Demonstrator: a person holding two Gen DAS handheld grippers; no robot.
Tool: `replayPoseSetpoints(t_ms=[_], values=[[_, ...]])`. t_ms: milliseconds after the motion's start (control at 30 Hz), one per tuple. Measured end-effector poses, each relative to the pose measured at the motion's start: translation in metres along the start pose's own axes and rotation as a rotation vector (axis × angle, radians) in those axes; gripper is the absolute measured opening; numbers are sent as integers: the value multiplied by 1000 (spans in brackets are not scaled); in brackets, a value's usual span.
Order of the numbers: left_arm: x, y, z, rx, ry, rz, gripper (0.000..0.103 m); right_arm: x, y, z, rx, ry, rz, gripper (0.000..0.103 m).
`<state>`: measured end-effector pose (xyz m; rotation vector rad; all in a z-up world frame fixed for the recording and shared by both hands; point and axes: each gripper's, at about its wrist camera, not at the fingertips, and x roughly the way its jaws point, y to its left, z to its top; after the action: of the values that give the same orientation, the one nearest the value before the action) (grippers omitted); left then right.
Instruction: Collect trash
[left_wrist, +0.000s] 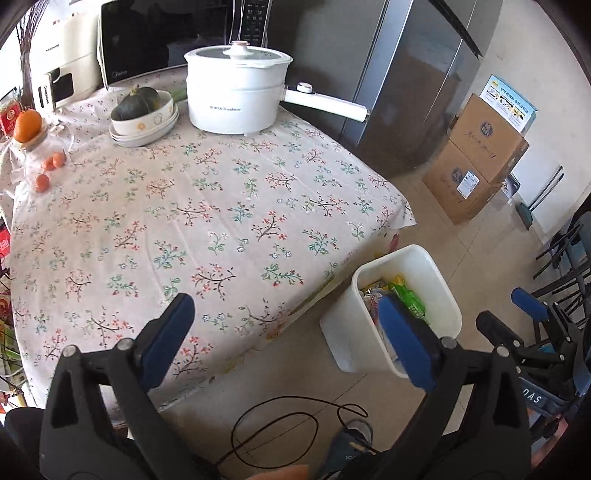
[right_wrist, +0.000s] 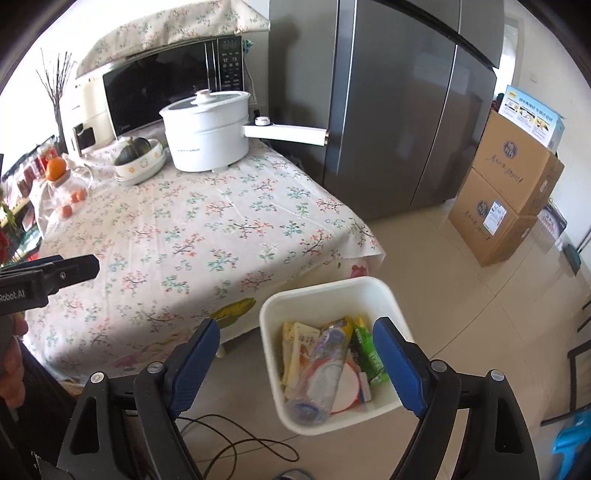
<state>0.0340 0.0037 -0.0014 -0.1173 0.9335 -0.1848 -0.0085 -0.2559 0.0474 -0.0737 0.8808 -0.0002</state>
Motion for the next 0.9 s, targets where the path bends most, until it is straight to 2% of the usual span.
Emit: replayPoseSetpoints(t_ms=[67,133,233,300,367,900], values=[[1,1,-6,17,-13,31,101,-5,1,-12,47,-10,-14,93],[11,-1,-10,45,25,52,101,-3,0,-25,99,0,-22,100],[25,0,-15,51,75,55,101,5,-1,-41,134,22,-50,100],[28,0,-22,49,100,59,101,12,0,-44,127,59,-95,100],[31,-1,-26,54,120,50,101,13,0,-45,119,58,-99,101],[31,-3,-27,67,108,87,101,24,0,-45,105,69,-120,101]])
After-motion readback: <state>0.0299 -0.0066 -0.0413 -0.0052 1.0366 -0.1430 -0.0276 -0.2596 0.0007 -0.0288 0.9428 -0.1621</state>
